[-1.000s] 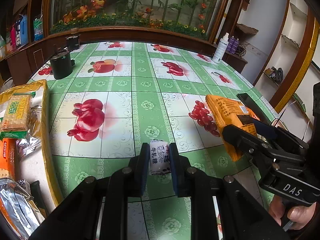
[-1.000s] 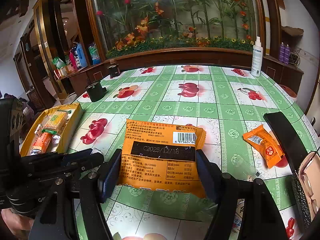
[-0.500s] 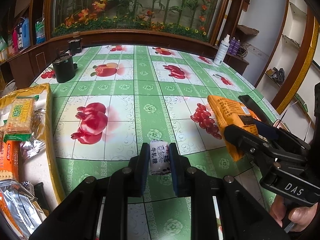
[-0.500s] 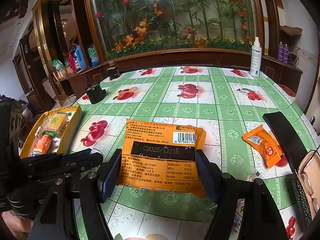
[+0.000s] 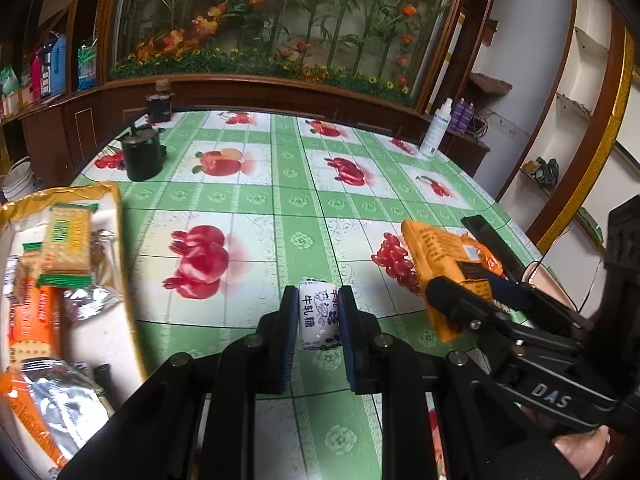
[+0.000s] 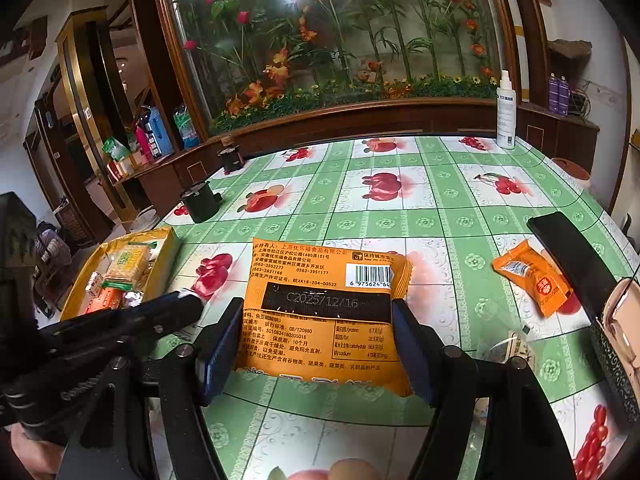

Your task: Organize snacks

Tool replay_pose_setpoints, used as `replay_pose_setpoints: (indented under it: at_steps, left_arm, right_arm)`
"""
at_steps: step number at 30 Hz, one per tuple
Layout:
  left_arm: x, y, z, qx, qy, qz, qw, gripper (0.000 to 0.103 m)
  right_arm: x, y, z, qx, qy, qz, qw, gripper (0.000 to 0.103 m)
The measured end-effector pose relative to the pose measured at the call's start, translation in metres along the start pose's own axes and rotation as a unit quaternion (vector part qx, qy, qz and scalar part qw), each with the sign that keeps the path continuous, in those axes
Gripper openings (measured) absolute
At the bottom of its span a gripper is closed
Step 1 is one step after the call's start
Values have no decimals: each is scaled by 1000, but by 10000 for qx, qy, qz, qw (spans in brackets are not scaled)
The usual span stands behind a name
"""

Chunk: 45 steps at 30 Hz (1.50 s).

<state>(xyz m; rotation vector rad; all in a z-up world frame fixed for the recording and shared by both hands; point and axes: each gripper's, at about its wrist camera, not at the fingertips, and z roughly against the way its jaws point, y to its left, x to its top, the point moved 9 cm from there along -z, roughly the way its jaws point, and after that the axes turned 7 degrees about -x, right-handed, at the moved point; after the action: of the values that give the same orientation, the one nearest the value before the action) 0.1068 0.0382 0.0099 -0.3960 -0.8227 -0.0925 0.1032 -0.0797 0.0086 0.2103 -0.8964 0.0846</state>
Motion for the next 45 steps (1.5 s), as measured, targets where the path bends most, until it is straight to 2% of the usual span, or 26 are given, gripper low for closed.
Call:
replay_pose_setpoints:
  at_steps: [8, 19, 26, 29, 37, 45]
  left_arm:
    - [8, 26, 40, 171, -307, 200, 9992, 19]
    - [10, 99, 85, 572, -610, 763, 9936, 19]
    - [-6, 160, 97, 1141, -364, 1086, 9869, 19]
    - [-16, 187, 100, 1276, -274, 1303, 9828, 19]
    - [-32, 217, 108, 1365, -207, 1554, 9782, 19]
    - [-38, 220, 111, 1256, -230, 1541, 9798, 19]
  right_arm:
    - [-6, 27, 3, 217, 32, 89, 9997, 76]
    - [-19, 98, 5, 608, 144, 653, 9959, 76]
    - [-25, 158, 3, 883, 193, 1206, 9886, 76]
    - [-32, 191, -4, 1043, 310, 1458, 9833, 76]
    - [-48, 247, -34, 1078, 569, 1989, 9724, 76]
    - [-38, 256, -64, 1263, 866, 1628, 9747, 76]
